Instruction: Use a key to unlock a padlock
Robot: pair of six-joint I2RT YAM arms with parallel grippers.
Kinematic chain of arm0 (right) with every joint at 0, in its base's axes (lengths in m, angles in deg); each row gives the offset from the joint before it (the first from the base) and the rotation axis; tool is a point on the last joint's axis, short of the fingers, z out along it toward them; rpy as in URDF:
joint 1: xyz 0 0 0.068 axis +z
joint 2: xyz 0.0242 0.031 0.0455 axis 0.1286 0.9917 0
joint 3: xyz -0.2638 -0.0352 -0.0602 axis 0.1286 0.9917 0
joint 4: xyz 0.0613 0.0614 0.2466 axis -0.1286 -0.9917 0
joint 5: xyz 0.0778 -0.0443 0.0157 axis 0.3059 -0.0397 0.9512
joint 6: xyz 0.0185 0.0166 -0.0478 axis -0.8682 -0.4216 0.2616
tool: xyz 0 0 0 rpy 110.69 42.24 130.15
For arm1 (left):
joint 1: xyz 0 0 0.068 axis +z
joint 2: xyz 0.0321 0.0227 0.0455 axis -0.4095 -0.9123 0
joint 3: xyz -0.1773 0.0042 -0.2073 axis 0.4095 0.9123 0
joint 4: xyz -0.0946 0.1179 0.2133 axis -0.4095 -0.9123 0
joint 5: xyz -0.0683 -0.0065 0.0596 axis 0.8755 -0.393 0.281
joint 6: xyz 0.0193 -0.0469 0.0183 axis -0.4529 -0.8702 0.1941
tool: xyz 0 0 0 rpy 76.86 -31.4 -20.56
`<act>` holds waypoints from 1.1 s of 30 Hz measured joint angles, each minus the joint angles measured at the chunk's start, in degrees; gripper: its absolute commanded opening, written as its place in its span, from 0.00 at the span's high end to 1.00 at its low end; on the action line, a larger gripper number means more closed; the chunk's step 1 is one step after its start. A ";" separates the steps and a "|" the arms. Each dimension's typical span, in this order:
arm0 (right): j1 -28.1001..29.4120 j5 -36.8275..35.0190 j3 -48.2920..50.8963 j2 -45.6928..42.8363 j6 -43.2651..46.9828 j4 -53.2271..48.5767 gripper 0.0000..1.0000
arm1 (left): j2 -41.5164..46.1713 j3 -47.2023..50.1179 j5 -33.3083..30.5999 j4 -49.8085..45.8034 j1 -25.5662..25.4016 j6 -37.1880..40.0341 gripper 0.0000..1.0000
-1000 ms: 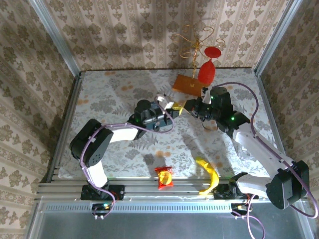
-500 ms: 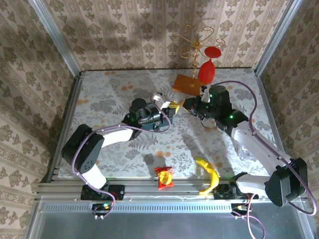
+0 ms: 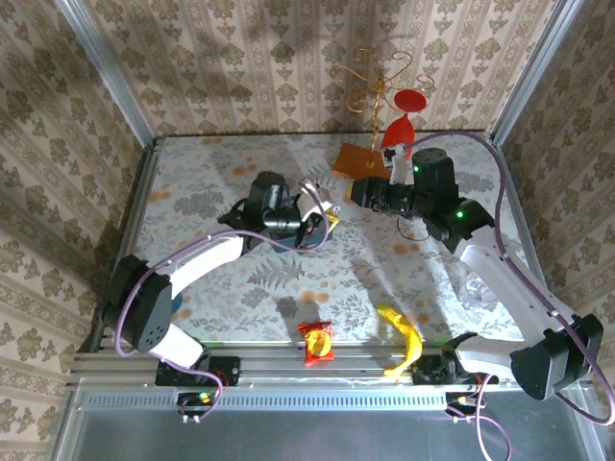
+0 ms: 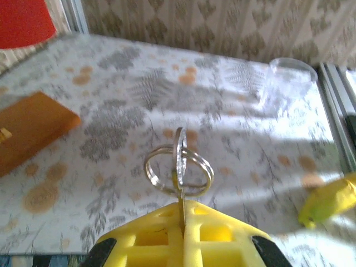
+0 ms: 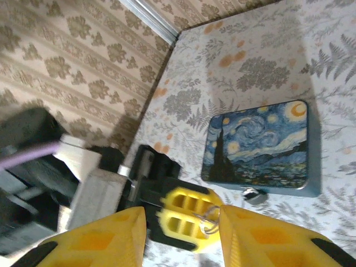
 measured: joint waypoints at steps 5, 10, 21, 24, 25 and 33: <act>0.20 0.46 3.67 -3.17 7.23 0.00 0.52 | 1.90 -10.05 -5.33 -24.48 -0.07 11.30 1.00; 1.53 1.81 5.90 -2.45 11.30 0.63 0.54 | 2.16 -15.54 -10.03 -38.49 -0.81 17.11 1.00; 5.70 11.43 6.91 5.07 16.44 8.20 0.66 | 2.16 -18.36 -11.76 -48.83 -1.57 20.70 1.00; 5.90 13.55 6.93 6.78 16.63 9.42 0.66 | 2.16 -18.45 -11.74 -49.35 -1.57 20.96 1.00; 5.90 14.14 6.99 7.02 16.63 9.90 0.66 | 2.16 -18.45 -11.74 -49.51 -1.57 20.98 1.00; 5.90 18.29 7.52 7.17 16.65 12.94 0.65 | 2.16 -18.45 -11.45 -49.70 -1.51 21.33 1.00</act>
